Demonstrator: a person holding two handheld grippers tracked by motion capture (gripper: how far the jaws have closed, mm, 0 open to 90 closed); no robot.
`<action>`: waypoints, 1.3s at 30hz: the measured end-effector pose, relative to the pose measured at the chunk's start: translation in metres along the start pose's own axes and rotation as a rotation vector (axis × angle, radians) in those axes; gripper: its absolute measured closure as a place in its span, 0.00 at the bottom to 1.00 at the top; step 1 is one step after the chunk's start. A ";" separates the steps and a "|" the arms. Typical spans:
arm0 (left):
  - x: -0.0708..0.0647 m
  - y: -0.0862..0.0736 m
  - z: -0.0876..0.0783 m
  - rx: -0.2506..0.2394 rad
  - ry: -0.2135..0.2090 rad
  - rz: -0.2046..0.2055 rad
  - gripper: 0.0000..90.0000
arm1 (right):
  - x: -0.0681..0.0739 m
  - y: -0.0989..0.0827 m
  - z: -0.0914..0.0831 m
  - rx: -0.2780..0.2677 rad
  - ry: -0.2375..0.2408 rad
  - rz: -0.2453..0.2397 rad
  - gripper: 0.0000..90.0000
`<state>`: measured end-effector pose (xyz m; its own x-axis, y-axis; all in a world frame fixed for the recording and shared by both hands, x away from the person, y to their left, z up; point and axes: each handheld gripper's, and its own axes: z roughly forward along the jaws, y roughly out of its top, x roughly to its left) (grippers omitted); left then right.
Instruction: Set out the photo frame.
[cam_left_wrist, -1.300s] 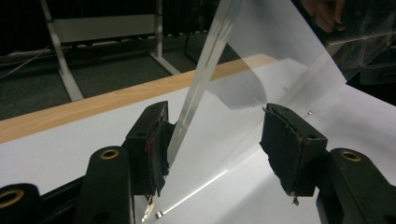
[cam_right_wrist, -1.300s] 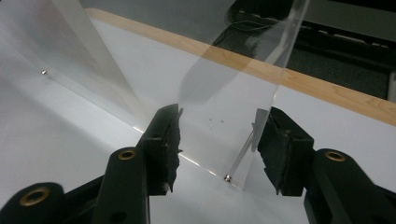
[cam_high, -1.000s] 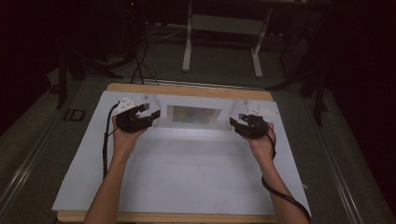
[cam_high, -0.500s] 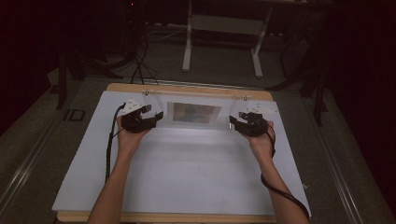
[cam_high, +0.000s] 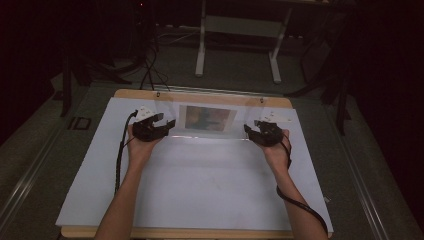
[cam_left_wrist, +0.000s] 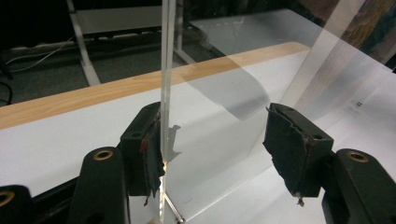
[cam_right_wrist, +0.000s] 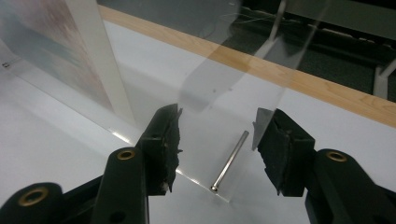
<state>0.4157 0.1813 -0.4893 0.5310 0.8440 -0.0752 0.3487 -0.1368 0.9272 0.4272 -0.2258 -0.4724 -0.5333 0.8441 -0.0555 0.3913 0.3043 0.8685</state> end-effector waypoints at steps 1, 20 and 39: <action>0.000 0.000 0.000 0.000 0.000 0.000 0.44 | 0.000 0.000 0.000 0.000 0.000 0.000 0.55; -0.011 0.009 0.009 0.067 0.108 0.055 0.40 | 0.011 0.002 0.007 0.004 -0.106 -0.086 0.52; -0.018 0.012 0.003 0.097 0.116 0.034 0.40 | 0.008 0.008 -0.005 -0.014 -0.083 -0.055 0.57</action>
<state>0.4131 0.1627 -0.4777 0.4530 0.8915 0.0034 0.4083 -0.2108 0.8882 0.4219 -0.2186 -0.4628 -0.4895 0.8602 -0.1432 0.3524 0.3453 0.8698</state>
